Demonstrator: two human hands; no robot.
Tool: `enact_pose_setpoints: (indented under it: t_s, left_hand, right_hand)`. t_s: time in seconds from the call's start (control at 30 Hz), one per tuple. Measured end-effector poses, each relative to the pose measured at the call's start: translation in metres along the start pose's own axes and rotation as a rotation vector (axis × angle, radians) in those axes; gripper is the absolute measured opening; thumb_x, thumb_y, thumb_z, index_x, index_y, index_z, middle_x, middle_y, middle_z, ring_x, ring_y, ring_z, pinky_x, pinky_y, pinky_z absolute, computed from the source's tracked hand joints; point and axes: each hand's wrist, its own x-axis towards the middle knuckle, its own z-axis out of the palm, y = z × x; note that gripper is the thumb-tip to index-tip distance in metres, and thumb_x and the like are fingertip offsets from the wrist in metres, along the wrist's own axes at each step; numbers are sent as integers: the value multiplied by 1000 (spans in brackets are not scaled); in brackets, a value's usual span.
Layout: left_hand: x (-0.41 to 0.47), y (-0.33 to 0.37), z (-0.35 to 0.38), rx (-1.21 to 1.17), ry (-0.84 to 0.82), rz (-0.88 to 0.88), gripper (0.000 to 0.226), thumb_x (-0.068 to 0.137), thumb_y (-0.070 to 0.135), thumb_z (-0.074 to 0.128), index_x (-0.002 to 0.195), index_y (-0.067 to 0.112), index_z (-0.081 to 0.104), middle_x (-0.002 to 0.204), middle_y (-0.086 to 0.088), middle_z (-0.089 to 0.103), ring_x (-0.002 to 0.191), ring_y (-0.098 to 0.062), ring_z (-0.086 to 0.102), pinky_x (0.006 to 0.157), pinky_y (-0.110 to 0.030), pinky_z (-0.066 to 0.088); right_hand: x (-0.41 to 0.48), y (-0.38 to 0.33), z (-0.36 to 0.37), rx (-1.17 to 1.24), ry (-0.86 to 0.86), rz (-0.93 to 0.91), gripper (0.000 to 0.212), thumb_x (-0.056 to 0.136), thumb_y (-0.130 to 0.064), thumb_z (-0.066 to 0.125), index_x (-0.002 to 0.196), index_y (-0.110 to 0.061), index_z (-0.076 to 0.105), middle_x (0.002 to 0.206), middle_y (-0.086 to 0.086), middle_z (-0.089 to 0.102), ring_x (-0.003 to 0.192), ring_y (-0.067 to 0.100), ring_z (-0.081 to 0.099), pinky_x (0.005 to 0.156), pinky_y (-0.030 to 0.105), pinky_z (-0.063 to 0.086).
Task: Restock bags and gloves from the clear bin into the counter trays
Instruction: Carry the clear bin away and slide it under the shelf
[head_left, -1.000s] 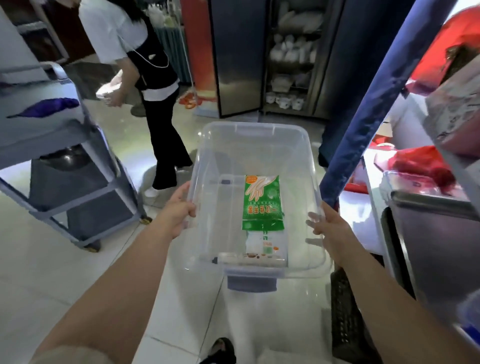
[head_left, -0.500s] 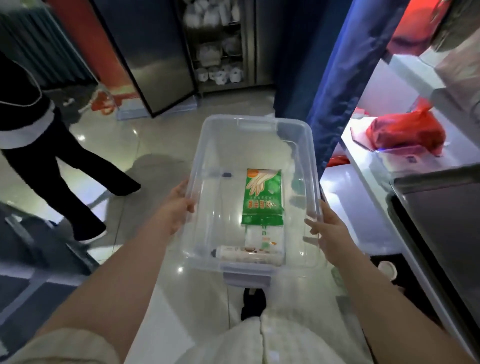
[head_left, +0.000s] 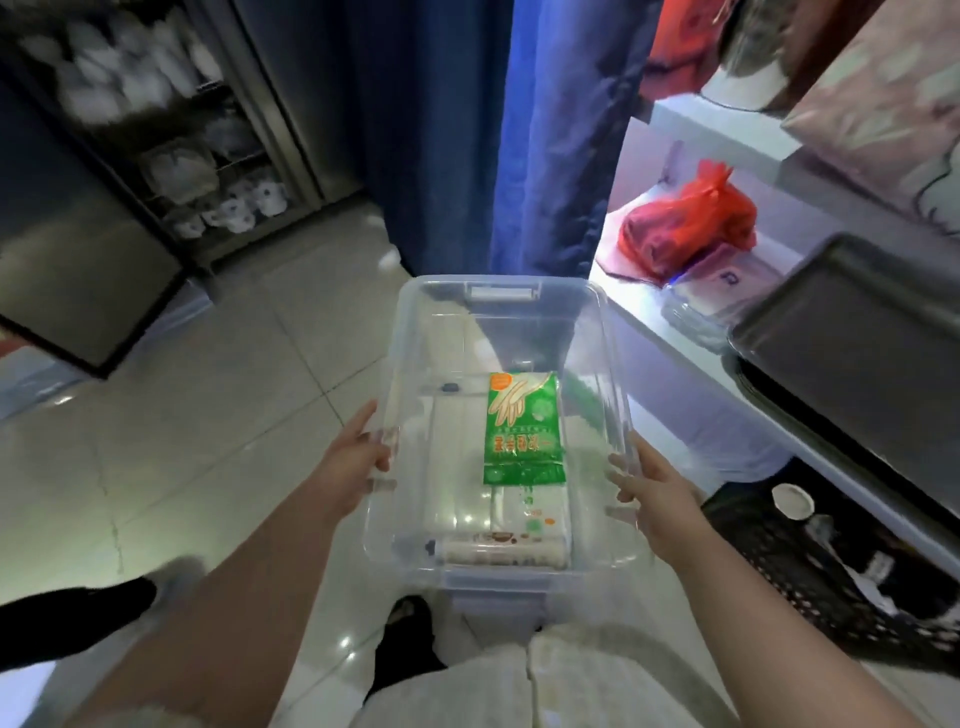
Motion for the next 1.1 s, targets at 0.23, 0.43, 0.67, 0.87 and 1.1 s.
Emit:
enact_pose_setpoints:
  t_s: [0.23, 0.43, 0.67, 0.87, 1.1]
  left_hand:
    - [89, 41, 16, 277, -312, -47, 84, 77, -16, 45, 123, 54, 47, 123, 3, 61, 98, -16, 61, 72, -46, 56]
    - [141, 54, 68, 445, -448, -113, 84, 74, -15, 42, 129, 48, 48, 120, 1, 64, 102, -22, 62, 66, -45, 57]
    - [197, 55, 143, 622, -531, -122, 84, 81, -17, 42, 136, 46, 39, 124, 2, 58, 105, -18, 60, 76, -49, 56]
    - [245, 41, 166, 747, -476, -144, 71, 85, -15, 48, 121, 46, 42, 119, 2, 60, 63, -15, 51, 74, -53, 57]
    - [289, 28, 169, 775, -415, -163, 90, 74, -25, 37, 116, 54, 45, 116, 5, 61, 101, -18, 61, 71, -45, 57]
  right_hand:
    - [-31, 54, 38, 192, 341, -32, 60, 82, 4, 61, 108, -50, 64, 98, 3, 59, 62, 14, 41, 71, 44, 43]
    - [-31, 82, 47, 368, 518, -13, 55, 81, 4, 64, 110, -44, 66, 93, -1, 61, 58, 11, 42, 68, 42, 41]
    - [36, 92, 12, 421, 612, 53, 58, 75, 10, 58, 103, -40, 70, 86, -6, 67, 51, 5, 45, 67, 39, 43]
    - [85, 121, 19, 403, 743, 131, 85, 60, 13, 49, 126, -40, 57, 109, -4, 67, 75, 11, 55, 52, 21, 45]
    - [115, 145, 45, 506, 834, 162, 88, 59, 16, 46, 126, -41, 57, 123, -9, 64, 101, 12, 61, 63, 23, 50]
